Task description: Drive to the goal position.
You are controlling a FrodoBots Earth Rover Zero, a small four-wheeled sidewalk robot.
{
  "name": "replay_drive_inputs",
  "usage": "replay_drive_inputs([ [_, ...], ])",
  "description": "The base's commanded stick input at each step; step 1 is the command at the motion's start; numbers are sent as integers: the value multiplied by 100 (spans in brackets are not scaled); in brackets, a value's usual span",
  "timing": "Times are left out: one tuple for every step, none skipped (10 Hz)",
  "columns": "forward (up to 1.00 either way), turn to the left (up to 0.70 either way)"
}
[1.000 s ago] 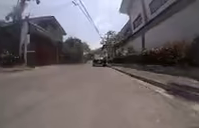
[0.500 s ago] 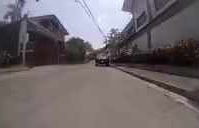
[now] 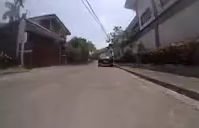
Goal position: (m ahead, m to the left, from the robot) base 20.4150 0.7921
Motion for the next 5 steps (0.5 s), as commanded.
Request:
replay_drive_inputs([
  [100,0],
  [100,0],
  [100,0],
  [100,0],
  [100,0],
])
